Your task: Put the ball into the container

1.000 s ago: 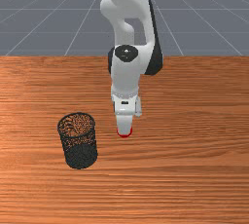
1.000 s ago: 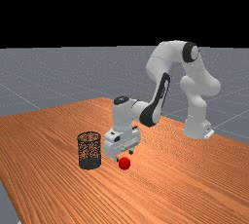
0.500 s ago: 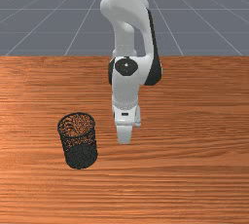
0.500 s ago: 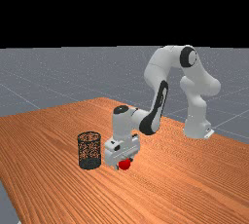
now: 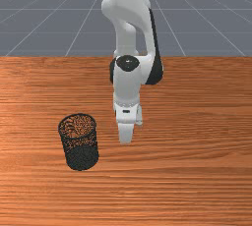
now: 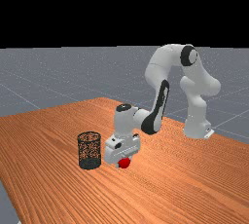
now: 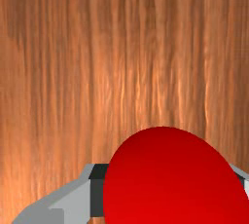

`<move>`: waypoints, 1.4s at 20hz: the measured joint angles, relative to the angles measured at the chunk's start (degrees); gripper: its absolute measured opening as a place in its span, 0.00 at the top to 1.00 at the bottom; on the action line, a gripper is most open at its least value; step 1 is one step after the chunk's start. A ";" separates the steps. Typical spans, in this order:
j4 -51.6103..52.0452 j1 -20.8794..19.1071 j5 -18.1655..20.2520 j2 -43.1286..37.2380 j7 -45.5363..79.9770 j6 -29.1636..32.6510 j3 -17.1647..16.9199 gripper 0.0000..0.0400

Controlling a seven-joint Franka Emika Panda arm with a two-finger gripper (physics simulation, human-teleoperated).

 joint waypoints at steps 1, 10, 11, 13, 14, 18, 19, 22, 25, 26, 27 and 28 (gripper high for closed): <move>-1.35 0.03 -0.05 -1.70 0.06 0.67 -0.05 0.30; -3.87 0.01 0.01 -13.87 -0.19 -7.04 0.03 0.30; -4.09 0.02 0.00 -14.58 -0.19 -7.22 0.03 0.30; -3.84 0.01 0.04 -15.82 -0.26 -8.91 0.06 0.30; -3.74 0.01 0.06 -16.41 -0.28 -9.59 0.06 0.30; -2.17 -2.22 0.49 -15.89 -5.48 -11.91 -0.11 0.30; -2.10 -1.65 -1.28 -15.81 -2.94 -11.91 -1.39 0.30; -1.70 -2.64 -1.70 -16.09 -4.34 -12.53 -2.04 0.30; -0.98 -5.71 0.58 -15.58 -10.56 -12.75 -1.52 0.30; -2.28 -5.85 0.85 -16.55 -9.12 -11.25 -1.90 0.30; -2.07 -5.93 0.84 -17.05 -9.13 -12.01 -1.96 0.30; -1.98 -5.95 0.84 -17.55 -9.15 -12.54 -1.97 0.30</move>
